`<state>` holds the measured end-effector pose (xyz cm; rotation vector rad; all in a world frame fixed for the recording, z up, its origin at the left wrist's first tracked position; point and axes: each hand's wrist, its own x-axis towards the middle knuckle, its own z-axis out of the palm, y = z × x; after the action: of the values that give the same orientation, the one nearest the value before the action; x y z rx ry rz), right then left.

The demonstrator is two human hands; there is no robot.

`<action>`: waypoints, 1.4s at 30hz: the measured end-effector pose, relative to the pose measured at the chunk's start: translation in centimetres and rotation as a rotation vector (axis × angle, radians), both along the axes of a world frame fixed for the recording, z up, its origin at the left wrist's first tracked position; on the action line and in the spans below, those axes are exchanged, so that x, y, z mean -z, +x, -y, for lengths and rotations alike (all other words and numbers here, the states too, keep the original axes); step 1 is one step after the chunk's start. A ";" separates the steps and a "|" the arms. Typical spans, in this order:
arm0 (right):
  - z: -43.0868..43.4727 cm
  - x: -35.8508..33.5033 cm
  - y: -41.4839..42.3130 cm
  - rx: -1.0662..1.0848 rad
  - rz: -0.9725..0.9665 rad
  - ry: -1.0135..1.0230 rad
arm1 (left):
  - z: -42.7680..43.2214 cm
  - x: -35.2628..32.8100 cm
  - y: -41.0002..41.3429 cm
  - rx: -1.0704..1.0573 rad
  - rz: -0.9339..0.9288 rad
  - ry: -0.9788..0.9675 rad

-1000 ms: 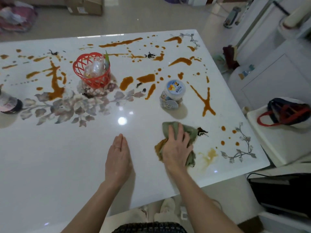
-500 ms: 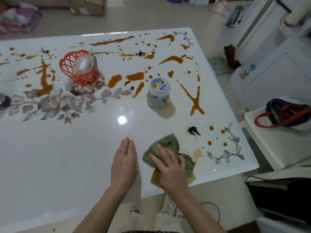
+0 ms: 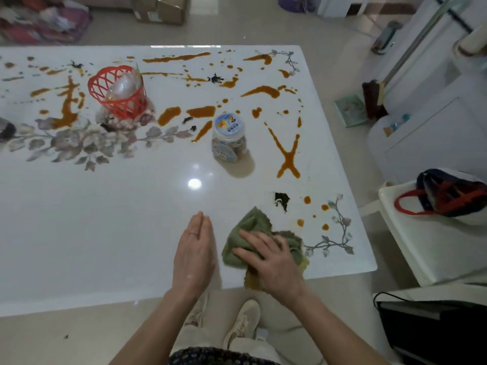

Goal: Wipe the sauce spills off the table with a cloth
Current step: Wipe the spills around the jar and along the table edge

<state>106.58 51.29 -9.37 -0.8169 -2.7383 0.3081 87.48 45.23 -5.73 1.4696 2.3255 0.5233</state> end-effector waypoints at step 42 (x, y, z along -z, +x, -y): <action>-9.0 -2.0 -3.6 0.394 -0.005 -0.396 | -2.1 -0.9 -0.3 0.087 -0.136 -0.135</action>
<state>102.95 60.28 -7.39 -1.4222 -2.4643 0.7749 87.20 47.31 -4.80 1.5775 2.3344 0.2448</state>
